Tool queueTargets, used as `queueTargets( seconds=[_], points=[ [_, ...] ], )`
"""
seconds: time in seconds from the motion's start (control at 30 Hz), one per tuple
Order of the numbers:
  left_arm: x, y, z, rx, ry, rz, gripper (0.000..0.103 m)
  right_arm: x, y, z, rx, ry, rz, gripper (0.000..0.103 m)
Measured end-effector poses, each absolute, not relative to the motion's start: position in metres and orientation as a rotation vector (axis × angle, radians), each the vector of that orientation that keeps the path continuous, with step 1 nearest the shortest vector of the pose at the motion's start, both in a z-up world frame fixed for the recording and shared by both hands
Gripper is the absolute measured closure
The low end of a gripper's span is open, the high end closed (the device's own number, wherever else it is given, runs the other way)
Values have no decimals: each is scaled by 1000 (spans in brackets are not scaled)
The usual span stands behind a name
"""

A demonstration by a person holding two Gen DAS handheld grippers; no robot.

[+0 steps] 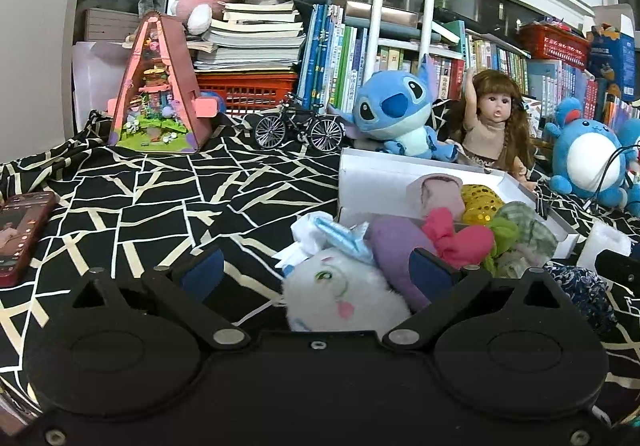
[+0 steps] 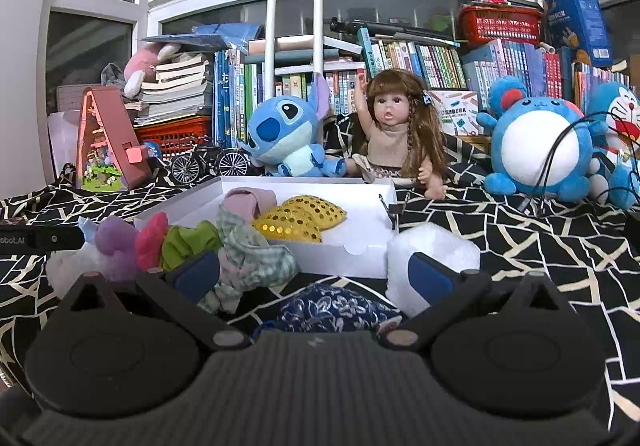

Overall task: Organize soft objects
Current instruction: 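Withdraw both tools from the box toward the remaining soft items, then grasp the blue floral cloth with the right tool while the left tool grasps the white fluffy toy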

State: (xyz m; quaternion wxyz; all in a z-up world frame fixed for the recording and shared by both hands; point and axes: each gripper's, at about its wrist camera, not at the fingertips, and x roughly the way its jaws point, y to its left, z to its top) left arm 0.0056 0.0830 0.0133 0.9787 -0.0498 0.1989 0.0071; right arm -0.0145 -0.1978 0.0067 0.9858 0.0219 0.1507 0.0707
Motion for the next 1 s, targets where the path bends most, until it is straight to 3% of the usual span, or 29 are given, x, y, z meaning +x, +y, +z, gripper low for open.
queueTargets(
  seconds=[1.0],
  points=[
    [5, 77, -6, -77, 465, 3, 6, -5, -192, -13, 47, 403, 95, 0]
  ],
)
